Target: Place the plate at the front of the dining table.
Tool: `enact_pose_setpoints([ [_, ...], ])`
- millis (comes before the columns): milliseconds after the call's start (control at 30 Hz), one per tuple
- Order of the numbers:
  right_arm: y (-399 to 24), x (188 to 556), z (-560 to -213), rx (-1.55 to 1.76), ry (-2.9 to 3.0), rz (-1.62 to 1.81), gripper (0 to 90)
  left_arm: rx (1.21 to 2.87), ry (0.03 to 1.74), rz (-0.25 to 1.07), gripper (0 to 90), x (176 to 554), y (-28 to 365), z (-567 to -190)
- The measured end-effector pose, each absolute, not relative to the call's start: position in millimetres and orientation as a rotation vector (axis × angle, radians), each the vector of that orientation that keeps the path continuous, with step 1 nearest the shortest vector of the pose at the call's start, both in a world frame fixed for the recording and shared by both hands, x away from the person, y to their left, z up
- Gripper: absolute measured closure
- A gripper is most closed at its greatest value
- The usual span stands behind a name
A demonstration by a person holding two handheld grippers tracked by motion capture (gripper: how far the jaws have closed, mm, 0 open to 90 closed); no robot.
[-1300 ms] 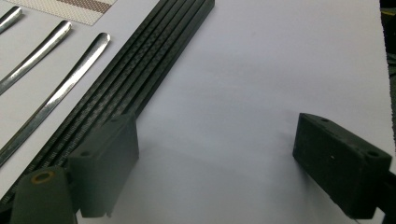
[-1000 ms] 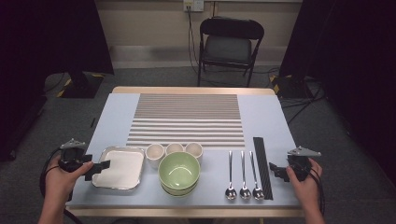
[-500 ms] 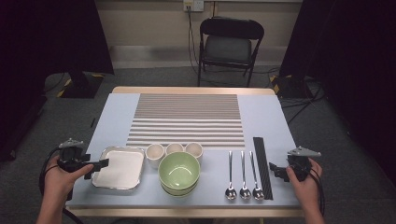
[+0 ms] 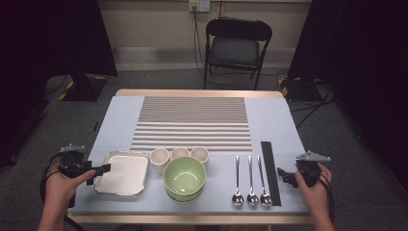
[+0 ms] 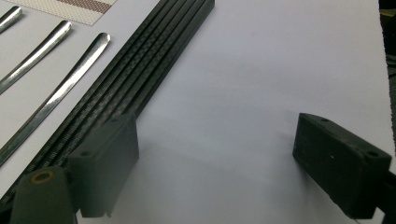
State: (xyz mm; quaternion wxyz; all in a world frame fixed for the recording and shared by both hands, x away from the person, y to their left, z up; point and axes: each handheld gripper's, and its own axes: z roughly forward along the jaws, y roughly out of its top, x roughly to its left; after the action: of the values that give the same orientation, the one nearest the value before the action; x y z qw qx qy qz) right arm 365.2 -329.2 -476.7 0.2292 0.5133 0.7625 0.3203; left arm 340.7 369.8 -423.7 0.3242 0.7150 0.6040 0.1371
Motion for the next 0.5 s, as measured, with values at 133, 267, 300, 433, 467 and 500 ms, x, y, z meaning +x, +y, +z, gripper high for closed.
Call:
enact_pose_setpoints([
  [133,-329.2,365.2,-476.7,1.413,2.099,0.882,13.2,1.874,1.599,0.355,21.6,341.2,371.2,-426.5],
  [267,-329.1,365.2,-476.7,1.414,2.097,0.881,13.2,1.881,1.603,0.355,23.3,341.4,371.8,-429.3],
  [300,-329.2,365.2,-476.7,1.413,2.098,0.882,13.2,1.871,1.604,0.354,23.8,341.4,371.9,-429.9],
  [433,-329.2,365.2,-476.7,1.413,2.098,0.882,13.3,1.868,1.612,0.355,25.7,341.3,372.0,-431.3],
  [467,-329.1,365.2,-476.7,1.414,2.097,0.882,13.3,1.859,1.617,0.351,25.7,341.4,372.0,-431.6],
  [500,-329.2,365.2,-476.7,1.413,2.099,0.882,13.2,1.860,1.618,0.354,25.7,341.3,372.0,-431.7],
])
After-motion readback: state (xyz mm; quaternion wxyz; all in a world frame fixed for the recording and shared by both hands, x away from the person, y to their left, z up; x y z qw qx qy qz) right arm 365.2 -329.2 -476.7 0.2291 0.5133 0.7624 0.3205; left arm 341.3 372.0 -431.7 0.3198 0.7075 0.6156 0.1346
